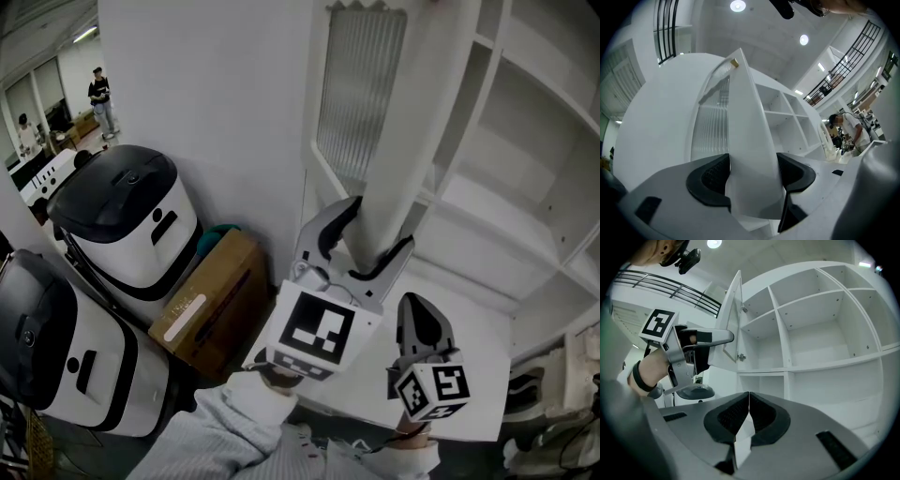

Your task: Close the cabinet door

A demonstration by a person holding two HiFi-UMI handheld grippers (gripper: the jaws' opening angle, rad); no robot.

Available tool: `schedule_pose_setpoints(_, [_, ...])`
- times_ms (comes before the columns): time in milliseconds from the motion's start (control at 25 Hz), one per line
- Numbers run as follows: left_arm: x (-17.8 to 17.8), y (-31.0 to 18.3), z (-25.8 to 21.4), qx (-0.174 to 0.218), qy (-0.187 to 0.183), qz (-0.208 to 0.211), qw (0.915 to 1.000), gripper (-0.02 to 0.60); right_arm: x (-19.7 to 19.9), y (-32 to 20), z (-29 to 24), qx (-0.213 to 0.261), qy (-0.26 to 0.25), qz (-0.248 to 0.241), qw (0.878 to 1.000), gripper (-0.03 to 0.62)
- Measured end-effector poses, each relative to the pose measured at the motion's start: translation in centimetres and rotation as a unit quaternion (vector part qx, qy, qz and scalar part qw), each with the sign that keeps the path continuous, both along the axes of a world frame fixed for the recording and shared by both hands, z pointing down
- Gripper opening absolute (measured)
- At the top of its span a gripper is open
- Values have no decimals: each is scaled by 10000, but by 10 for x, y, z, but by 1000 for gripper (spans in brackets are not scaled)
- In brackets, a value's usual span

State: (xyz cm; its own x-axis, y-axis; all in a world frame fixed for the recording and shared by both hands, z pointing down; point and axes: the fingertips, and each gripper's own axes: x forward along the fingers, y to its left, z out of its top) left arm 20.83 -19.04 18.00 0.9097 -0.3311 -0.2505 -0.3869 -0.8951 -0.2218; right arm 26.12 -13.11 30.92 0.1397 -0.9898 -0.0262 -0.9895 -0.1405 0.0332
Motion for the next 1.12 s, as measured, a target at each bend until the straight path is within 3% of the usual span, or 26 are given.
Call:
schedule_pose_setpoints(160, [14,0,-1,33,82,-136,9999,316,10,4,2,0,-27,46,10000,12])
schedule_pose_setpoints(520, [54,-2,3,152,-172,-449,9987,321,33,16,8,-36,-85,100,9999,12])
schedule_pose_setpoints(1120, [87,-10,6,128,-118,-785,9968,325,64,34,16,-80,-200,256,9994,12])
